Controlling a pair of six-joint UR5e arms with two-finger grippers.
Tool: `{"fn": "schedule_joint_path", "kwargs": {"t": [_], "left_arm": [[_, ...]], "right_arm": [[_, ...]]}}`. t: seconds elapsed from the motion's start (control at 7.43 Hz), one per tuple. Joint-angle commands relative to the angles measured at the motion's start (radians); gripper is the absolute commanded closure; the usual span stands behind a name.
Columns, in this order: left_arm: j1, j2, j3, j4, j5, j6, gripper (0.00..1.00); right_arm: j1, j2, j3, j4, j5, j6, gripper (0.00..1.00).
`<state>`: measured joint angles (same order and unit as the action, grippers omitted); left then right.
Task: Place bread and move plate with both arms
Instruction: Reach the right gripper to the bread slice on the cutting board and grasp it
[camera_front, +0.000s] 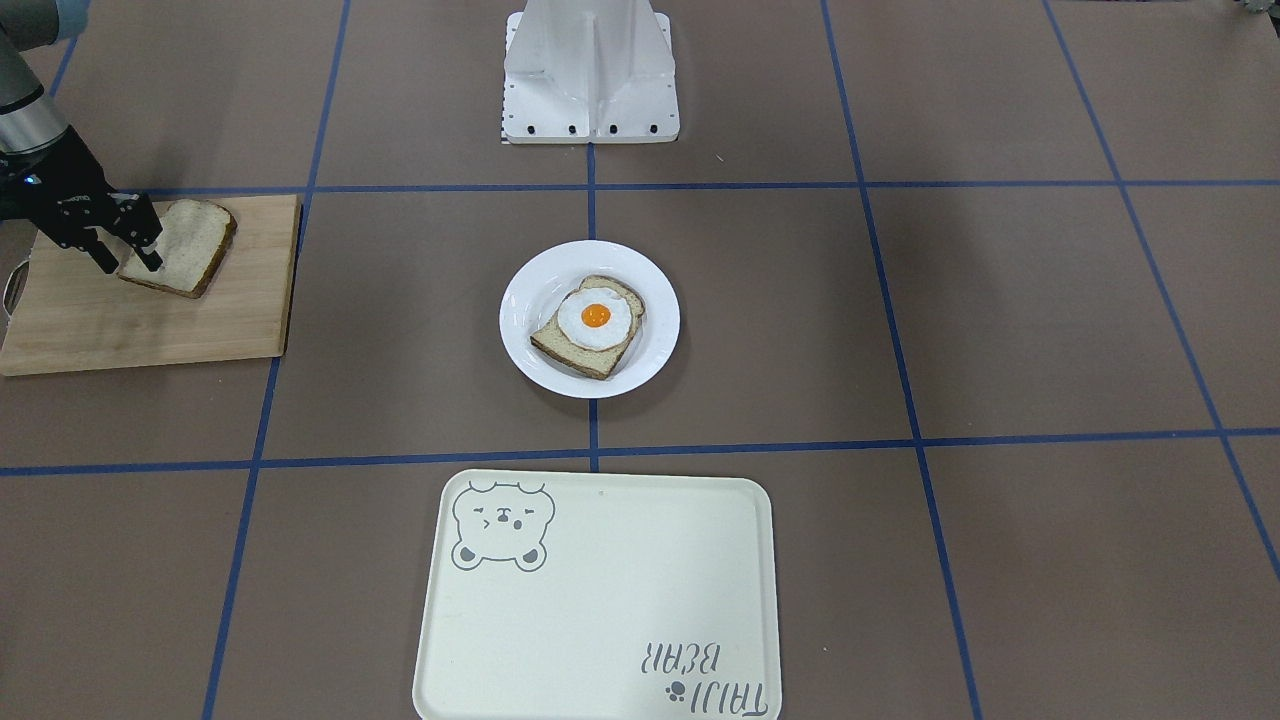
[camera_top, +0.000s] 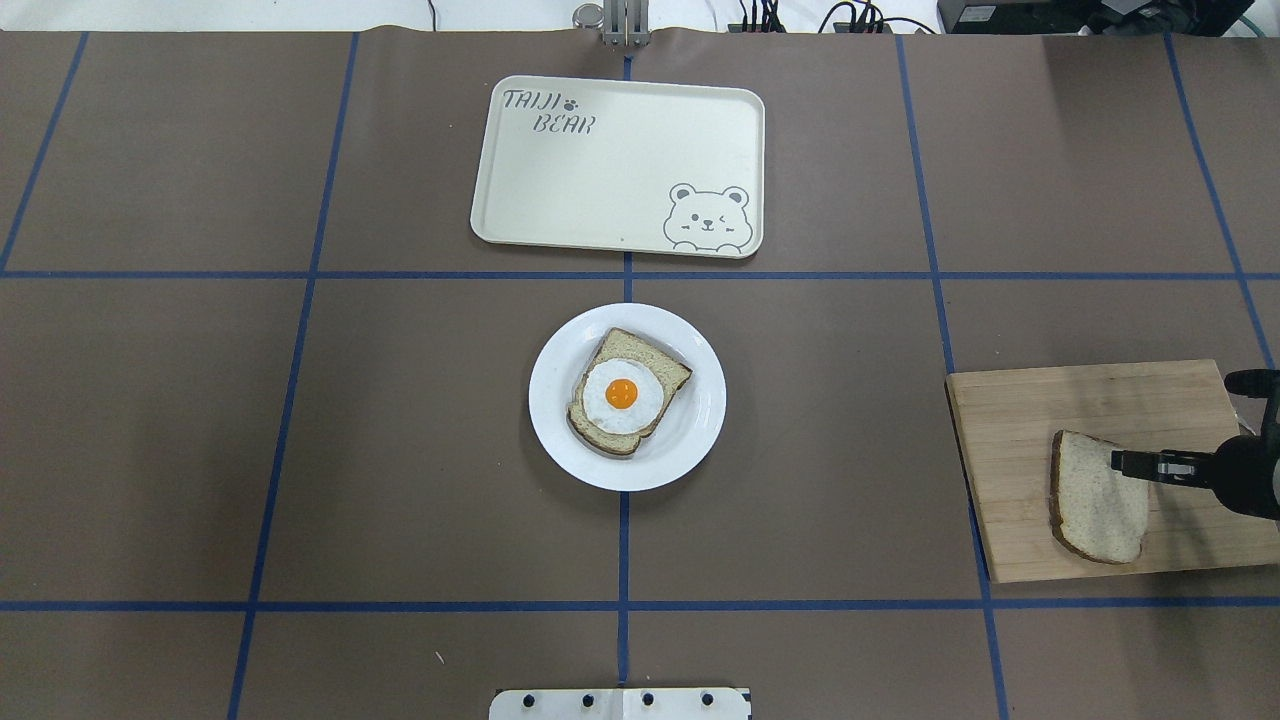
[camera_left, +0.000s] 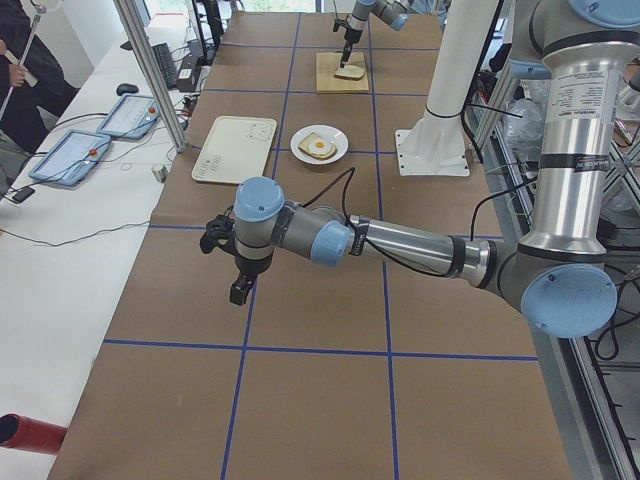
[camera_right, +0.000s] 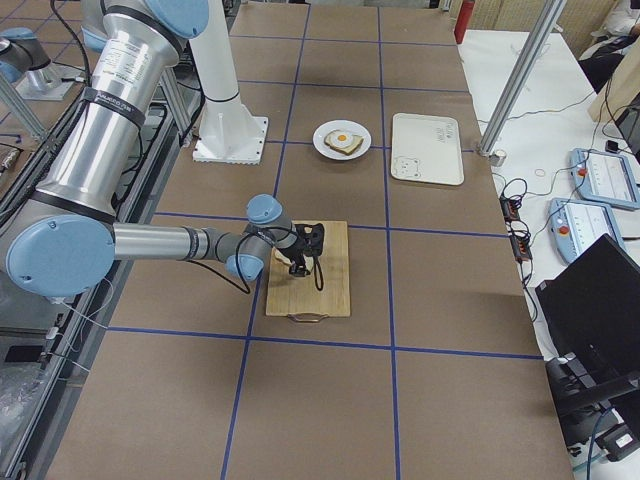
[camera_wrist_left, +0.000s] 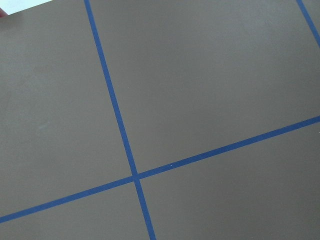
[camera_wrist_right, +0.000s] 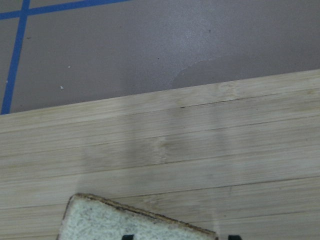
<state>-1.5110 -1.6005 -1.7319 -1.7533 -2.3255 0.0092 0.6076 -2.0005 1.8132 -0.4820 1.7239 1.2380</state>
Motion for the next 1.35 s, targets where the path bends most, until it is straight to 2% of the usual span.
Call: {"fn": "schedule_joint_path", "kwargs": {"t": [0.0, 0.13, 0.81, 0.94, 1.08, 1.21], "left_arm": [[0.000, -0.001, 0.000, 0.000, 0.000, 0.000, 0.01], [0.000, -0.001, 0.000, 0.000, 0.000, 0.000, 0.01], [0.000, 0.008, -0.001, 0.000, -0.002, 0.002, 0.01], [0.000, 0.010, -0.001, 0.000, -0.002, 0.000, 0.01], [0.000, 0.010, -0.001, 0.000, -0.002, 0.000, 0.01], [0.000, 0.010, -0.003, 0.000, -0.002, 0.000, 0.01]], "right_arm": [[-0.011, 0.003, 0.001, -0.001, -0.001, -0.002, 0.88], [-0.015, 0.002, 0.001, -0.001, -0.001, -0.008, 0.95], [-0.035, 0.002, 0.018, 0.000, -0.004, -0.022, 1.00], [-0.005, 0.002, 0.040, 0.002, 0.034, -0.025, 1.00], [0.079, 0.006, 0.049, 0.006, 0.148, -0.028, 1.00], [0.139, 0.006, 0.048, 0.011, 0.220, -0.072, 1.00]]}}
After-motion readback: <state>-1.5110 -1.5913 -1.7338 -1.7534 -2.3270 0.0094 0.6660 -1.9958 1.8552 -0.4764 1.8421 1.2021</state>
